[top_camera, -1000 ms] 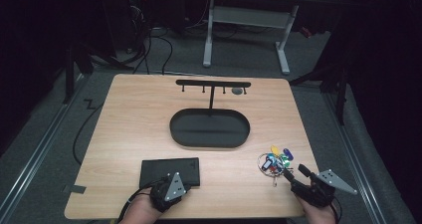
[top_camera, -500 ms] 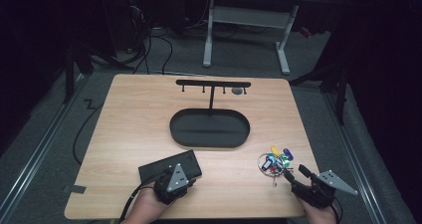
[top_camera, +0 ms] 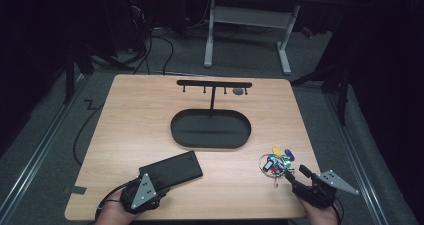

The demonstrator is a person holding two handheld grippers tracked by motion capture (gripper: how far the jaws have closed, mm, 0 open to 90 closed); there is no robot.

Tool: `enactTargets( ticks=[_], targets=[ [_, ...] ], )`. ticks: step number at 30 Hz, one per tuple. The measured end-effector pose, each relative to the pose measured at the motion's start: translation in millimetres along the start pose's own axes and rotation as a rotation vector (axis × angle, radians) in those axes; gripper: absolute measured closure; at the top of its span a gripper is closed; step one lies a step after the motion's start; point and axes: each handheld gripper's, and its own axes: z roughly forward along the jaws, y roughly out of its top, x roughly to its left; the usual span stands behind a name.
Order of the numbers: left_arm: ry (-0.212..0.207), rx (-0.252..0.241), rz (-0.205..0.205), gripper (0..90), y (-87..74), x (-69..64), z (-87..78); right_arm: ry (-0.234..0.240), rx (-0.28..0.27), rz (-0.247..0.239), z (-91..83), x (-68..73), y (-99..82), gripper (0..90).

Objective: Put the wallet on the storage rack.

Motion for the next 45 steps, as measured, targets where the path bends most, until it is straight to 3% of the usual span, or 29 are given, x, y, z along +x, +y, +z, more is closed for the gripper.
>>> enactTargets(
  ticks=[5, 13, 15, 16, 17, 22, 26, 35, 37, 45],
  targets=[
    [-0.004, 0.008, 0.017, 41.6, -5.1, -0.5, 2.3, 0.006, -0.001, -0.003, 1.1, 0.3, 1.0, 35.1],
    [-0.038, 0.006, -0.016, 41.4, -12.7, 8.2, 8.7, 0.003, -0.005, 0.009, -1.2, -2.6, 0.4, 35.1],
    [-0.024, 0.007, 0.038, 40.9, -15.3, 7.2, 10.1, 0.004, -0.005, 0.02, -2.0, -3.6, -0.3, 35.2],
    [-0.024, 0.007, 0.038, 40.3, -15.3, 7.2, 10.1, 0.004, -0.005, 0.02, -2.0, -3.6, -0.3, 35.2],
    [-0.015, 0.002, 0.064, 40.1, -16.2, 5.7, 10.6, 0.005, -0.008, 0.023, -2.7, -4.6, -0.7, 35.2],
    [-0.028, -0.006, 0.075, 40.6, -17.8, 8.3, 10.6, -0.003, -0.02, 0.036, -4.9, -8.0, -0.1, 35.2],
    [-0.031, -0.021, 0.074, 46.1, -21.1, 10.7, 10.4, -0.009, -0.03, 0.076, -7.8, -14.2, -0.7, 35.3],
    [-0.025, 0.008, 0.072, 60.4, -15.3, 8.6, 8.1, -0.009, -0.033, 0.118, -7.5, -17.9, -2.8, 35.3],
    [-0.01, 0.013, 0.095, 63.6, -14.0, 5.7, 7.7, -0.01, -0.035, 0.115, -7.7, -17.2, -2.5, 35.3],
    [0.019, 0.003, 0.123, 75.7, -11.0, 1.6, 6.1, -0.016, -0.029, 0.142, -5.6, -18.7, -4.3, 35.4]
  ],
)
